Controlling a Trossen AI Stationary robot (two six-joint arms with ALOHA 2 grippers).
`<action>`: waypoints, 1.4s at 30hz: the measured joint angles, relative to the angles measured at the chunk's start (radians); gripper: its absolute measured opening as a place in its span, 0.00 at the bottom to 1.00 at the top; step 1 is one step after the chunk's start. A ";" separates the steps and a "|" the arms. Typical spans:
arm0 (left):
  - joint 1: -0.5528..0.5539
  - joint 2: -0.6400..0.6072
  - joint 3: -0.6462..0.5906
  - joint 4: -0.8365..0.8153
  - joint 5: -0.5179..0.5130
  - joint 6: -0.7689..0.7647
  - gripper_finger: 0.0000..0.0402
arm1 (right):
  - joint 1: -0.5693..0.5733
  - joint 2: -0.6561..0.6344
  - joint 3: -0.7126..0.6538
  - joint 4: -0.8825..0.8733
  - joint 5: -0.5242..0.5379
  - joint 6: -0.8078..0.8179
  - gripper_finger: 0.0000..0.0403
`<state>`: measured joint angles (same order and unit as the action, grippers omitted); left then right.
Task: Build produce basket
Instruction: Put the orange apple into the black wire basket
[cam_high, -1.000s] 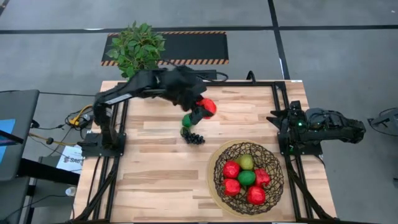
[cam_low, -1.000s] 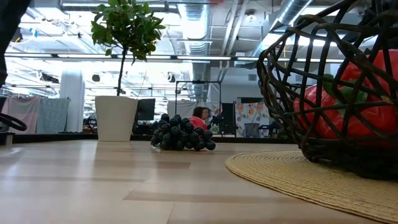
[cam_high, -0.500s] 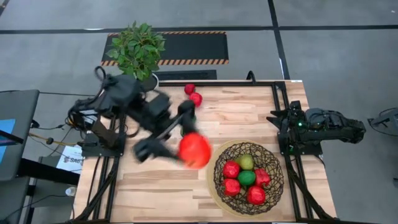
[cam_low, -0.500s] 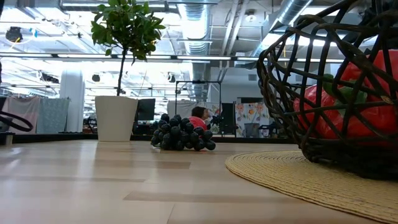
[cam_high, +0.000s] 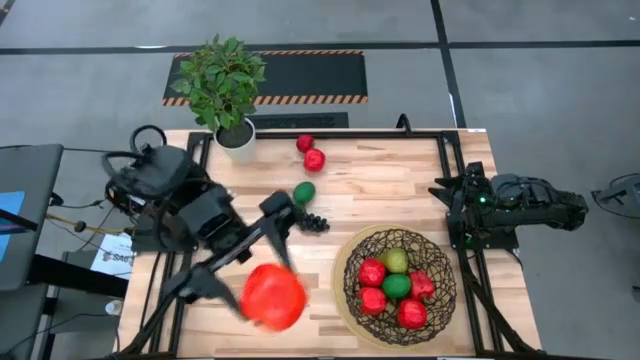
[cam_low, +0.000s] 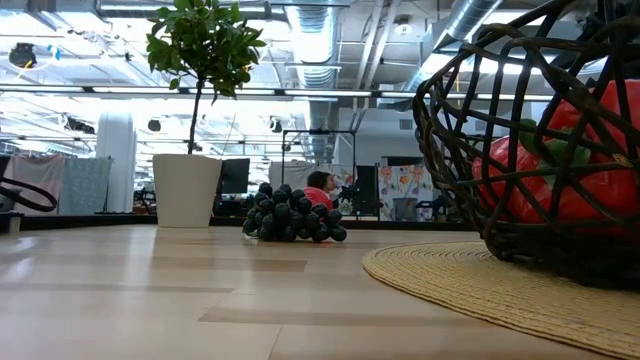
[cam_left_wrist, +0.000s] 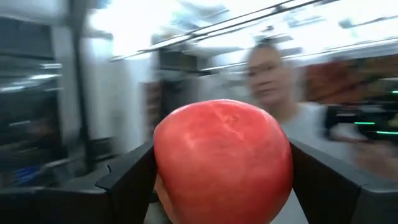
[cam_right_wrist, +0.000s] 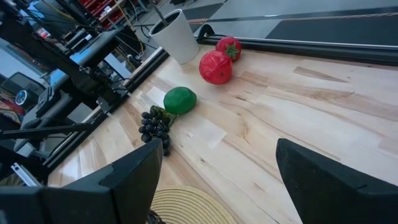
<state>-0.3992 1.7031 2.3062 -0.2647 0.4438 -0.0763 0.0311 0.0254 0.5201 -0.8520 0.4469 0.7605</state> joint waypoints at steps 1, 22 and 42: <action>0.000 0.000 0.000 -0.016 -0.063 0.018 0.76 | 0.000 0.000 0.000 0.000 0.000 0.000 0.83; 0.261 0.427 -0.001 -0.053 -0.391 -0.212 0.75 | 0.000 0.000 0.000 -0.001 0.000 0.000 0.83; 0.261 0.805 0.000 0.072 -0.271 -0.275 0.78 | 0.000 0.000 0.000 -0.001 -0.001 0.000 0.83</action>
<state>-0.1377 2.5085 2.3059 -0.1924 0.1725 -0.3509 0.0311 0.0253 0.5201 -0.8528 0.4458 0.7609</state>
